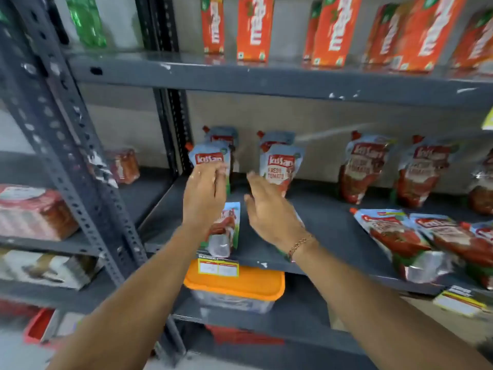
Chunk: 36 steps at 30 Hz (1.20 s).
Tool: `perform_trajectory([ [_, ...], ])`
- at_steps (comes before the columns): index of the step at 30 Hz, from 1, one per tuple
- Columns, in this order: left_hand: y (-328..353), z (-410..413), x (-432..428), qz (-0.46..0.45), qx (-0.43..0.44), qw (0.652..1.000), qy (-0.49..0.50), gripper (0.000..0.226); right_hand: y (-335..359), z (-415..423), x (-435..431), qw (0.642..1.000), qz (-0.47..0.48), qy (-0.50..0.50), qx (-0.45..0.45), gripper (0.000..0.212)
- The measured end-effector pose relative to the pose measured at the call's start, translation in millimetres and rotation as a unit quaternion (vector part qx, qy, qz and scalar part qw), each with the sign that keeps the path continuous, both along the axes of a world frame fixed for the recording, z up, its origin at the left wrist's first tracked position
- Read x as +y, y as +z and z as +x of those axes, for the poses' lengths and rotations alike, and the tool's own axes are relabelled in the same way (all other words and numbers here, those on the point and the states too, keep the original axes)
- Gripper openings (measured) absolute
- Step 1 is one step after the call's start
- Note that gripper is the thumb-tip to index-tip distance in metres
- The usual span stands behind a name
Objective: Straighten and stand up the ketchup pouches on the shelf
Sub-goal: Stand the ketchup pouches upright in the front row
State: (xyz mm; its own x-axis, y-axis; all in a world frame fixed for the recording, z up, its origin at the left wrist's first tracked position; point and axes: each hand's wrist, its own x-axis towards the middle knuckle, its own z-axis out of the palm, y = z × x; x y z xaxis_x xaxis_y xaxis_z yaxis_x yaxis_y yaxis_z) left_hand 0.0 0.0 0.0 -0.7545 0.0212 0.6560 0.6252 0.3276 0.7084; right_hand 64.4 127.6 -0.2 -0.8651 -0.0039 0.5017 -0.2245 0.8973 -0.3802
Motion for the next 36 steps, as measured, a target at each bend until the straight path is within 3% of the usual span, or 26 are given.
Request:
perform_trajectory([
  [2,-26,-5,-4,0.025,-0.184,0.981,0.052,0.023,-19,-13,-4,0.979,-0.101,-0.031,-0.175,0.043],
  [4,-58,-28,-15,0.064,-0.373,0.922,0.085,0.024,-45,-44,-10,0.93,-0.176,-0.073,-0.313,0.033],
  [6,-72,-41,-24,0.072,-0.475,0.873,0.082,0.021,-58,-65,-15,0.883,-0.238,-0.095,-0.394,0.024],
  [10,-87,-63,-40,0.177,-0.587,0.788,0.058,0.024,-81,-102,-18,0.785,-0.459,-0.177,-0.376,0.035],
  [12,-87,-67,-43,0.205,-0.606,0.769,0.01,0.007,-86,-109,-20,0.773,-0.49,-0.198,-0.352,0.035],
  [15,-75,-78,-51,0.236,-0.578,0.78,-0.042,0.029,-84,-119,-21,0.798,-0.493,-0.199,-0.283,0.033],
  [19,-58,-96,-53,0.302,-0.428,0.851,-0.039,0.026,-64,-134,-26,0.89,-0.42,-0.113,-0.134,0.019],
  [21,-61,-101,-51,0.303,-0.366,0.879,-0.025,0.021,-67,-133,-28,0.92,-0.372,-0.085,-0.091,0.01],
  [28,-88,-88,-44,0.28,-0.359,0.89,-0.041,0.014,-96,-116,-27,0.944,-0.312,-0.075,-0.073,0.012],
  [31,-94,-82,-26,0.383,-0.419,0.82,0.077,0.016,-89,-111,-19,0.95,-0.287,-0.08,-0.094,0.02],
  [33,-82,-73,-11,0.368,-0.54,0.743,0.143,0.025,-84,-103,-8,0.963,-0.229,-0.075,-0.121,0.03],
  [34,-85,-68,0,0.319,-0.571,0.738,0.169,0.025,-81,-101,-2,0.971,-0.181,-0.08,-0.131,0.033],
  [36,-81,-53,24,0.367,-0.613,0.697,0.068,0.027,-75,-97,16,0.976,-0.049,-0.14,-0.158,0.033],
])
